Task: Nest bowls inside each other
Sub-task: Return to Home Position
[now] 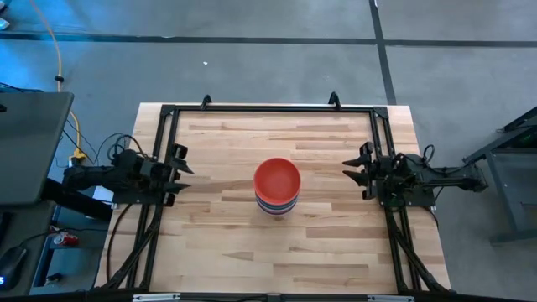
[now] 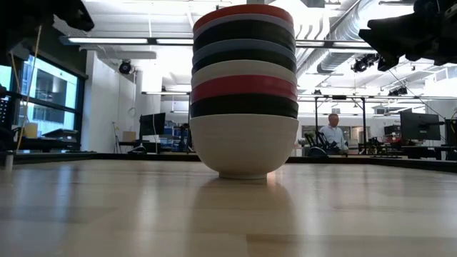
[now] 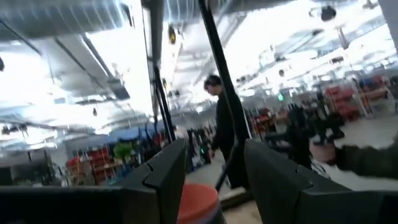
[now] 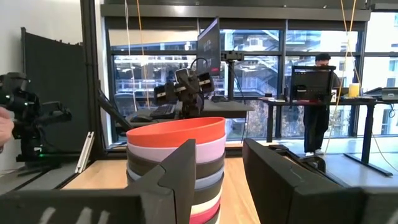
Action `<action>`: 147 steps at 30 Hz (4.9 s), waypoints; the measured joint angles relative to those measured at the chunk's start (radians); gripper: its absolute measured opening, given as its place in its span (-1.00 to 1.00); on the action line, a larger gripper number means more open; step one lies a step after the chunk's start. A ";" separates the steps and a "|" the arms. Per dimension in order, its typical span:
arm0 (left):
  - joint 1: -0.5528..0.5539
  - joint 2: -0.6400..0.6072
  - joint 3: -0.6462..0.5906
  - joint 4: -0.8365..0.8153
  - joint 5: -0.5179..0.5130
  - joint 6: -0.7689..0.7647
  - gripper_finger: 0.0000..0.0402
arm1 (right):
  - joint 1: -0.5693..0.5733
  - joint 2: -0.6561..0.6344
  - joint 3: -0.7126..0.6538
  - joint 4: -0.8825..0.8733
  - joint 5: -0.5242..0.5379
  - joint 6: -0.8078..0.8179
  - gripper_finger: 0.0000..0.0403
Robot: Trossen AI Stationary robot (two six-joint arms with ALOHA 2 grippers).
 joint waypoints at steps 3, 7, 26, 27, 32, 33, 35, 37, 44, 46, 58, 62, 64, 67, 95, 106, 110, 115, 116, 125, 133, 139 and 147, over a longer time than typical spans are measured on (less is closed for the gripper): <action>0.000 0.001 0.000 0.071 -0.060 -0.030 -0.24 | 0.000 0.000 0.000 0.000 -0.001 0.000 -0.37; 0.000 0.001 0.000 0.056 -0.167 -0.036 -0.24 | 0.000 0.002 0.000 -0.008 -0.009 0.000 -0.37; 0.000 0.001 0.000 -0.346 -0.338 -0.117 -0.24 | 0.000 0.002 -0.001 -0.029 -0.011 0.011 -0.37; 0.000 0.001 0.000 -0.357 -0.338 -0.121 -0.24 | 0.000 0.002 -0.001 -0.029 -0.011 0.011 -0.37; 0.000 0.001 0.000 -0.426 -0.349 -0.113 -0.24 | 0.000 0.002 -0.001 -0.029 -0.011 0.035 -0.37; 0.000 0.001 0.000 -0.434 -0.351 -0.113 -0.24 | 0.000 0.002 -0.001 -0.030 -0.011 0.035 -0.37; 0.000 0.001 0.000 -0.435 -0.344 -0.112 -0.24 | 0.000 0.002 -0.001 -0.029 -0.016 0.035 -0.37; 0.000 0.001 0.000 -0.435 -0.333 -0.099 -0.24 | 0.000 0.002 -0.001 -0.029 -0.016 0.038 -0.37; 0.000 0.001 0.000 -0.435 -0.314 -0.095 -0.24 | 0.000 0.002 -0.001 -0.029 -0.020 0.058 -0.37; 0.000 0.001 0.000 -0.434 -0.298 -0.095 -0.24 | 0.000 0.002 -0.001 -0.035 -0.032 0.074 -0.37; 0.000 0.001 0.000 -0.433 -0.302 -0.120 -0.24 | 0.000 0.003 -0.001 -0.167 -0.071 0.148 -0.37; 0.000 0.001 0.000 -0.432 -0.304 -0.137 -0.24 | 0.000 0.003 -0.001 -0.186 -0.077 0.149 -0.37; 0.000 0.001 0.000 -0.432 -0.304 -0.138 -0.24 | 0.000 0.003 -0.001 -0.207 -0.077 0.150 -0.37; 0.000 0.001 0.000 -0.432 -0.304 -0.139 -0.24 | 0.000 0.003 -0.002 -0.232 -0.077 0.175 -0.37; 0.000 0.001 0.000 -0.432 -0.304 -0.139 -0.24 | 0.000 0.003 0.041 -0.325 -0.335 -0.027 -0.37; 0.000 0.001 0.000 -0.432 -0.304 -0.139 -0.24 | 0.000 0.002 0.040 -0.224 -0.257 -0.053 -0.37; 0.000 0.001 0.000 -0.432 -0.304 -0.139 -0.24 | 0.000 0.002 0.040 -0.166 -0.243 -0.059 -0.37; 0.000 0.001 -0.001 -0.432 -0.304 -0.139 -0.24 | 0.000 0.001 0.033 -0.161 -0.165 0.007 -0.37; 0.000 0.001 -0.001 -0.432 -0.304 -0.139 -0.24 | 0.000 0.001 0.021 -0.159 -0.141 0.029 -0.37; 0.000 0.002 -0.001 -0.432 -0.304 -0.139 -0.24 | 0.000 0.003 0.000 -0.163 -0.045 0.044 -0.37; 0.000 0.002 -0.001 -0.433 -0.304 -0.139 -0.24 | 0.000 0.002 0.000 -0.144 -0.045 -0.018 -0.37; 0.000 0.002 -0.001 -0.433 -0.304 -0.139 -0.24 | 0.000 0.002 0.000 -0.227 -0.045 -0.004 -0.37; 0.000 0.001 -0.001 -0.432 -0.304 -0.139 -0.24 | 0.000 0.003 0.000 -0.231 -0.023 0.000 -0.37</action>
